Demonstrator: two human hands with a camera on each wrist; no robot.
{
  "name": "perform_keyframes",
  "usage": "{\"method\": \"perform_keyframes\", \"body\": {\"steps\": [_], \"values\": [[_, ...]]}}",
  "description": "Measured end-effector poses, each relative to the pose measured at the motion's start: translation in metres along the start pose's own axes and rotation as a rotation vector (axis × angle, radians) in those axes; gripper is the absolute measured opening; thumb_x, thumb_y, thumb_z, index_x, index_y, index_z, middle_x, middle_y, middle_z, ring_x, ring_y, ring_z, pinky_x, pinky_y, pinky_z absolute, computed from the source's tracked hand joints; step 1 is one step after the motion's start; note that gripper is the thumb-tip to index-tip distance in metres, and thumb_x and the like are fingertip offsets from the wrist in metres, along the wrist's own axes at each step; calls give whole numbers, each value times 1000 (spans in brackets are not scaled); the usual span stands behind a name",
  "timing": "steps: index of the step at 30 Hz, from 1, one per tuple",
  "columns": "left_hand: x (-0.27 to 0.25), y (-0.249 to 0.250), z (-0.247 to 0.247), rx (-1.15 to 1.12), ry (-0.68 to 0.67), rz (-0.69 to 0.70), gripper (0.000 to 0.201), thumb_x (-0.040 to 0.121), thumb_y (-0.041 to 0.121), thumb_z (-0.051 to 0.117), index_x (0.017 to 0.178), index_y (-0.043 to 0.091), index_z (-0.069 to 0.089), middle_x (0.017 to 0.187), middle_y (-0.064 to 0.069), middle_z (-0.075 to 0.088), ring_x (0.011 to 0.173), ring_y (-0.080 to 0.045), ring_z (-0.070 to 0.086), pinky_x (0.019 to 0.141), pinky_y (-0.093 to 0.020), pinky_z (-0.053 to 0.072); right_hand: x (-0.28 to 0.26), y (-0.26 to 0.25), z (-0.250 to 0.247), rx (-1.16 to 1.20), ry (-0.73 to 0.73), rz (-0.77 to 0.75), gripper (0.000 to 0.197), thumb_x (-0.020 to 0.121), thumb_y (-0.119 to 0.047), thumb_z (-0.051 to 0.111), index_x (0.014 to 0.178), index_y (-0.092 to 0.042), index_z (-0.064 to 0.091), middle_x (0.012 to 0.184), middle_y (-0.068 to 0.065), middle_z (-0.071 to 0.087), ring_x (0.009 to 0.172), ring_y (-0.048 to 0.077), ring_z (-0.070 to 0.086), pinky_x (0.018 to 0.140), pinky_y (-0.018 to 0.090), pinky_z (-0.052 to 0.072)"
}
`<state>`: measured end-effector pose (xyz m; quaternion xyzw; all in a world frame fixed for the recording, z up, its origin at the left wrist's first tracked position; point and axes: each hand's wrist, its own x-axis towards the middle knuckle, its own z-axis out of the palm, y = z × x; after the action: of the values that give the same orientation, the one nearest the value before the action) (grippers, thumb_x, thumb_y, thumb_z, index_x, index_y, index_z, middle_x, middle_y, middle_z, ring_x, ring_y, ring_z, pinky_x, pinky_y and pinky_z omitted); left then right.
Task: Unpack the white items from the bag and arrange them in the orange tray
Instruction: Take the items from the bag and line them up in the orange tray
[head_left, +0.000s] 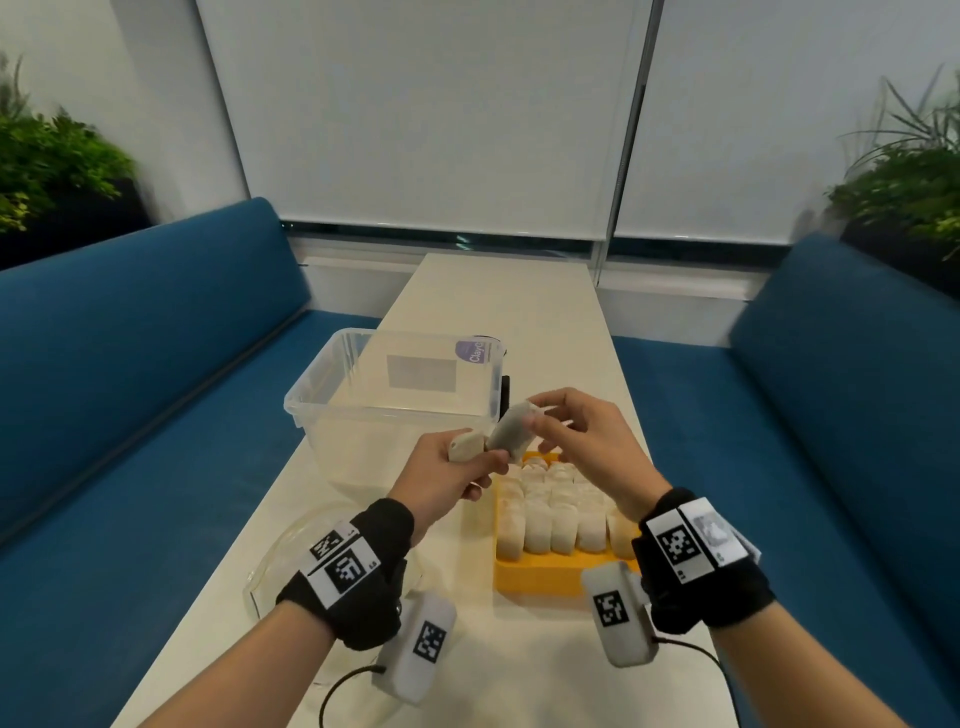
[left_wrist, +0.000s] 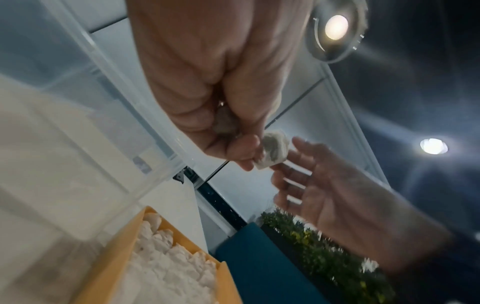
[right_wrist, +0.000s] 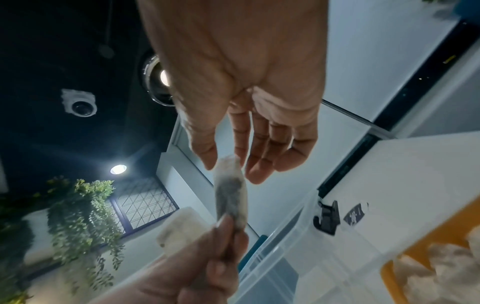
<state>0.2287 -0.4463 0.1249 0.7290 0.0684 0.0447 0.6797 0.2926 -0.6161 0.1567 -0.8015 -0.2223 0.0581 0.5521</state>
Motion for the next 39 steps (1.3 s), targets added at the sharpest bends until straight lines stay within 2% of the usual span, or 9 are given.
{"method": "perform_keyframes", "body": {"steps": [7,13,16,23,27,33,35,37,39], "values": [[1,-5,2,37,14,-22,6,89,13,66,90,10,71,79,-6,70,65,-12,57,55,-19,47,9,-16,-13,-320,-18,-201,10,87,-19,66,93,-17,74,82,-8,69,72,1,60,71,14,49],[0,-9,2,-88,-45,-191,23,90,11,64,113,7,63,91,-10,67,74,-15,57,59,-18,51,17,-23,-19,-491,-103,-199,17,88,-11,64,102,-10,73,95,1,70,84,9,60,73,9,45],[0,-13,-2,-173,-23,-277,22,92,9,61,112,5,54,99,-16,66,77,-17,61,58,-19,53,20,-18,-21,-606,-152,-187,16,89,-11,61,100,-10,73,93,-1,69,82,7,56,68,5,40],[0,-26,-8,-254,8,-363,11,94,-1,51,101,-7,55,89,-22,62,78,-22,64,61,-20,57,22,21,-11,-745,-315,-38,14,93,-12,54,98,-13,67,95,0,62,79,12,53,72,20,40],[-1,-32,-11,-282,34,-380,10,95,1,52,103,-4,51,92,-22,60,80,-24,66,63,-22,59,16,46,1,-833,-543,113,13,88,-9,56,90,-16,67,85,1,67,75,16,62,74,29,53],[-3,-38,-16,-278,0,-341,16,94,9,58,105,-2,54,93,-13,60,82,-20,68,67,-22,57,27,81,31,-848,-665,241,19,91,-1,53,102,-2,68,71,2,66,55,6,56,55,16,45],[-4,-40,-18,-282,-9,-342,16,94,10,59,104,-1,55,94,-13,60,82,-19,68,67,-22,57,37,92,36,-893,-620,248,20,91,-2,53,103,-2,69,88,9,70,67,12,61,61,17,47],[-5,-41,-18,-285,-17,-347,14,94,10,59,102,-1,56,94,-14,60,81,-19,68,68,-22,57,46,103,39,-918,-552,241,21,89,-2,53,103,-3,69,104,12,69,93,23,64,76,24,48],[-5,-43,-19,-287,-20,-356,15,94,9,59,104,-1,56,95,-15,59,81,-19,67,68,-22,57,52,109,40,-917,-507,232,22,89,-3,53,103,-4,69,109,13,67,102,26,61,80,25,46]]}}
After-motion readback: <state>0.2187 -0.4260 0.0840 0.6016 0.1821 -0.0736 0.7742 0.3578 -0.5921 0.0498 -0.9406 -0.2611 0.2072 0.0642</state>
